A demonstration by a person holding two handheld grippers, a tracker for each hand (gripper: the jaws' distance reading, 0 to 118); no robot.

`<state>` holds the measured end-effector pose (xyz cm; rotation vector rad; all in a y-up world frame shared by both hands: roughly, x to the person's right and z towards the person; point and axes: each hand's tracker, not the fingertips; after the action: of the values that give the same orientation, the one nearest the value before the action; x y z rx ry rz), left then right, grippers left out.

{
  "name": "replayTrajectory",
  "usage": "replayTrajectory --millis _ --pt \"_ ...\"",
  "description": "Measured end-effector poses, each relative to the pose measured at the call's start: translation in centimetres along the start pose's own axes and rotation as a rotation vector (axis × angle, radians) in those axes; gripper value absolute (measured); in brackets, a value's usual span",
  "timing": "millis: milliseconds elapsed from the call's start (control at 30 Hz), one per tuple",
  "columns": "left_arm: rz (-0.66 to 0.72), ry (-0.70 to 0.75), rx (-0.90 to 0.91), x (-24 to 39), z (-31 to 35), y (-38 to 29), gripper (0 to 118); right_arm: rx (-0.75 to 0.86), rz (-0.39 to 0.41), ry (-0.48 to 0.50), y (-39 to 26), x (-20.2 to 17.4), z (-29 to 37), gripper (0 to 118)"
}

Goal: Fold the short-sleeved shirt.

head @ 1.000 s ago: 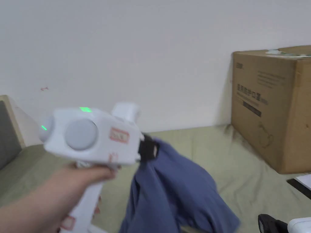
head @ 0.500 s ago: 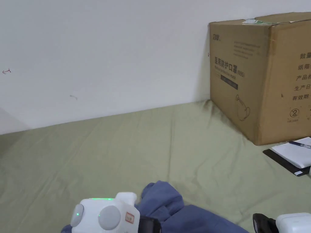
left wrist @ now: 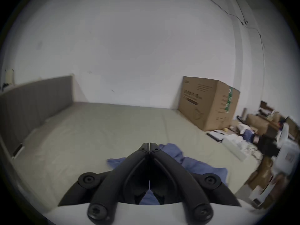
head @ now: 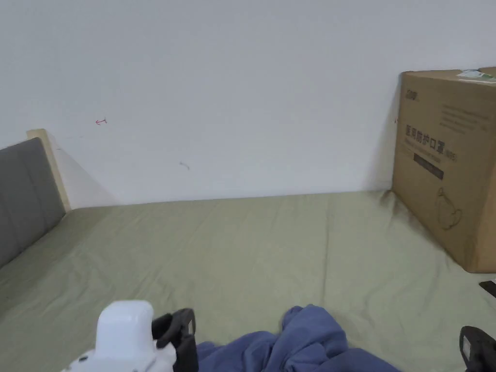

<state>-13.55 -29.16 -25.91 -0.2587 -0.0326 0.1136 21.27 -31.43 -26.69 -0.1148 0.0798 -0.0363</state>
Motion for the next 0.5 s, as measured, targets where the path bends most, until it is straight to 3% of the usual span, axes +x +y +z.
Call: replayTrajectory --millis 133,267,400,500 --pt "0.102 0.116 0.134 -0.3 4.4 -3.6 0 0.048 0.007 -0.014 -0.7 -0.7 1.1 0" --pt "0.137 0.121 0.078 -1.2 4.3 -4.9 0 0.034 -0.018 -0.015 -0.7 -0.9 1.1 0" --pt "0.15 0.147 0.071 -1.8 3.6 -4.4 0 0.0 0.006 -0.02 -0.6 -1.1 0.8 0" --pt "0.27 -0.02 -0.007 -3.7 0.0 0.7 0 -0.077 0.005 -0.002 0.4 -0.8 0.4 0"
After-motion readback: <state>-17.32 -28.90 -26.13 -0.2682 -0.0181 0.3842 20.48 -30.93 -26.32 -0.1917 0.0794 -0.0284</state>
